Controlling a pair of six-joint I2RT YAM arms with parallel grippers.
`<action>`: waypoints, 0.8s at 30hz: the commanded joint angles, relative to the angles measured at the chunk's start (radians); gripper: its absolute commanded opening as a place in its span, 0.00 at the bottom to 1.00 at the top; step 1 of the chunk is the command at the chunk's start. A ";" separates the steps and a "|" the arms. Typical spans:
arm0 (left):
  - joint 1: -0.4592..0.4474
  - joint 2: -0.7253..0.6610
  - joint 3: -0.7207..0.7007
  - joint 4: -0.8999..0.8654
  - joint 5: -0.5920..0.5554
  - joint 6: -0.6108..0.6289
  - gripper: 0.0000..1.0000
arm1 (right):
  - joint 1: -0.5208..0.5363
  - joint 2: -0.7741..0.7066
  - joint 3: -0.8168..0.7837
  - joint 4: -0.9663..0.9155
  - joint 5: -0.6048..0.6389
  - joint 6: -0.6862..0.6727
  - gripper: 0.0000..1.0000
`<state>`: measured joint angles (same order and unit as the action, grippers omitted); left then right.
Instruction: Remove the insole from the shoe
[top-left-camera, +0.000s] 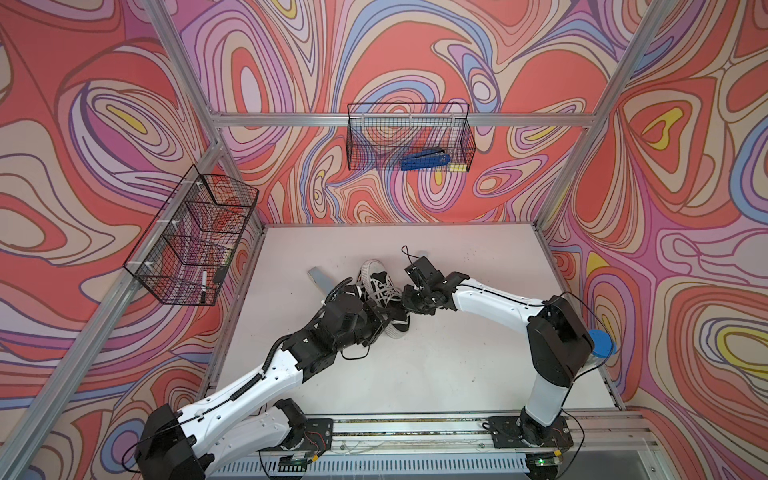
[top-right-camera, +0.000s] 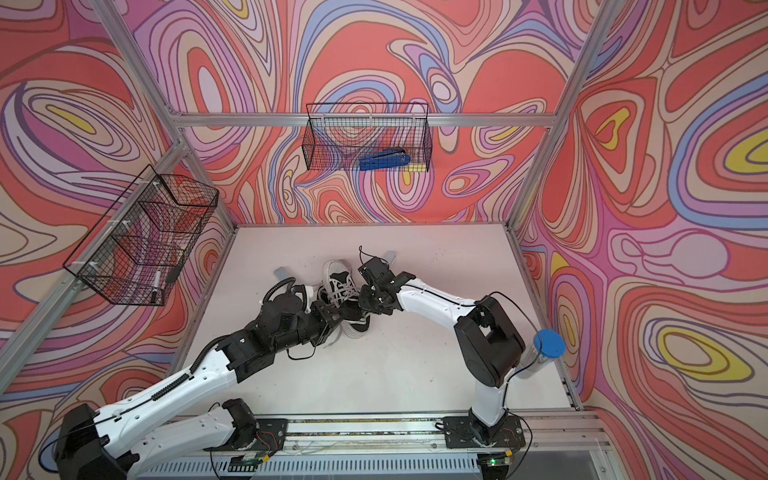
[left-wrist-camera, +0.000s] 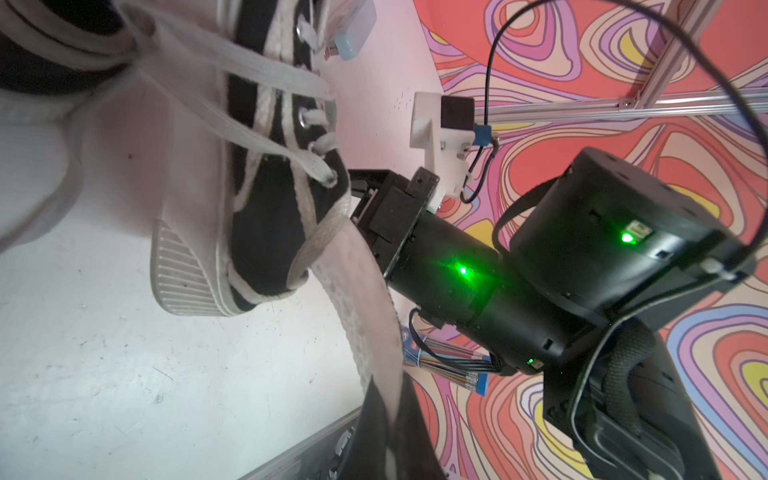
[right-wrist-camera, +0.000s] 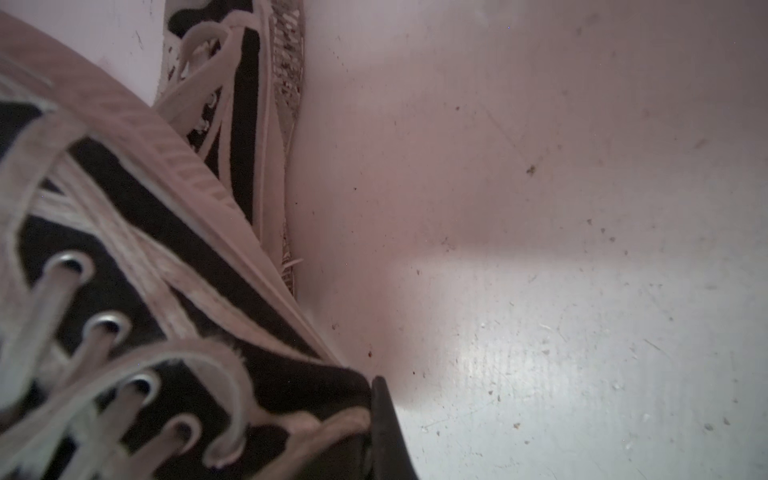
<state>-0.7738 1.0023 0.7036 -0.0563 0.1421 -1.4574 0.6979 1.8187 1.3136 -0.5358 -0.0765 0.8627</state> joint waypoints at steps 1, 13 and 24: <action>-0.011 0.016 -0.005 0.250 0.133 -0.051 0.00 | -0.041 0.028 -0.027 0.066 0.041 0.064 0.00; -0.060 0.181 -0.090 0.538 0.289 -0.167 0.00 | -0.116 -0.014 -0.075 0.054 0.173 0.177 0.00; -0.056 0.012 -0.149 0.465 0.309 -0.185 0.00 | -0.176 0.044 0.016 -0.033 0.243 0.122 0.00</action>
<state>-0.8036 1.0954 0.5461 0.3073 0.2909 -1.6096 0.5991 1.8164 1.3064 -0.6155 -0.0040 0.9905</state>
